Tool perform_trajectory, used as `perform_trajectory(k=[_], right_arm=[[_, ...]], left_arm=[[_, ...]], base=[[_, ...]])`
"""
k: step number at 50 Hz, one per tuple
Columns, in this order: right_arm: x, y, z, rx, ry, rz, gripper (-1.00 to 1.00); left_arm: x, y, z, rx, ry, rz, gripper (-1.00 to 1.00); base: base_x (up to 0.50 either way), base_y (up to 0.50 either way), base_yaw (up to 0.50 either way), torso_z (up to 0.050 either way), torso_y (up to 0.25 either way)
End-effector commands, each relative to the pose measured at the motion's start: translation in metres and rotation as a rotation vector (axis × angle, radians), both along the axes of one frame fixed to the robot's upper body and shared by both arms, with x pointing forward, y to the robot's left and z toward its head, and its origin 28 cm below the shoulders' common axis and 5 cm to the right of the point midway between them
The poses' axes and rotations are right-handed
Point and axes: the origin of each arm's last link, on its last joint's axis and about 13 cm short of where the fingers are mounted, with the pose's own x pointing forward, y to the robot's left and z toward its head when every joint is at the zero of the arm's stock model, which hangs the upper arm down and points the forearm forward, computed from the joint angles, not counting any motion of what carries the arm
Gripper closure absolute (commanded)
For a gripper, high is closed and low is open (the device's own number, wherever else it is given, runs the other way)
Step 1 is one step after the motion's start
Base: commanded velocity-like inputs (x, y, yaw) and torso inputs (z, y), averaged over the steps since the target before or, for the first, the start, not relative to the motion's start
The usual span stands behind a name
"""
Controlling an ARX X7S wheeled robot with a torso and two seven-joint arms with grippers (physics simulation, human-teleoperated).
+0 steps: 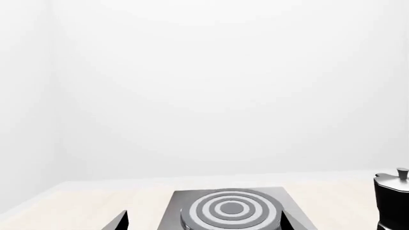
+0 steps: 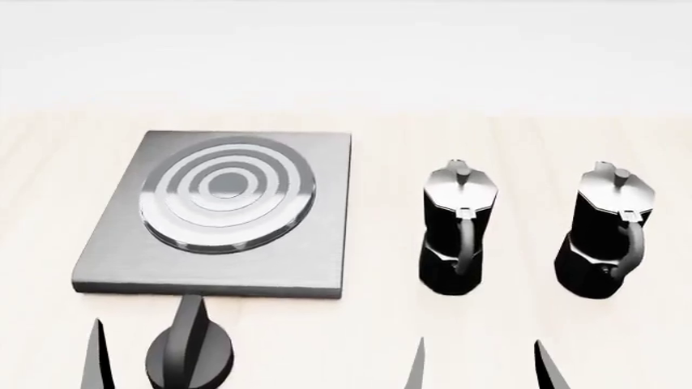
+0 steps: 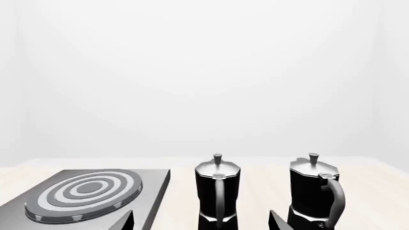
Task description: Turn off the stove.
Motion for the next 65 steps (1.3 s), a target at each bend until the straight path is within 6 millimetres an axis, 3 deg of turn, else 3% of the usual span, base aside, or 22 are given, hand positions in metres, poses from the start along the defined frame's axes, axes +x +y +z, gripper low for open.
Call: perform_trajectory(k=[1, 46, 65], right_arm=[[0.0002, 0.0001, -0.0005, -0.001, 0.002, 0.001, -1.0], [-0.0011, 0.0002, -0.0001, 0.001, -0.012, -0.001, -1.0], [-0.0001, 0.0, -0.0015, -0.001, -0.008, 0.004, -1.0]], left_arm=[[0.0004, -0.0001, -0.0008, 0.001, 0.002, -0.001, -1.0], [0.0005, -0.0006, -0.0016, 0.009, 0.005, -0.004, -1.0], [0.0016, 0.0, -0.0018, 0.006, 0.01, -0.002, -1.0]], base=[[0.15, 0.0, 0.0, 0.0, 0.0], [0.11, 0.0, 0.0, 0.0, 0.0], [0.0, 0.0, 0.0, 0.0, -0.117]])
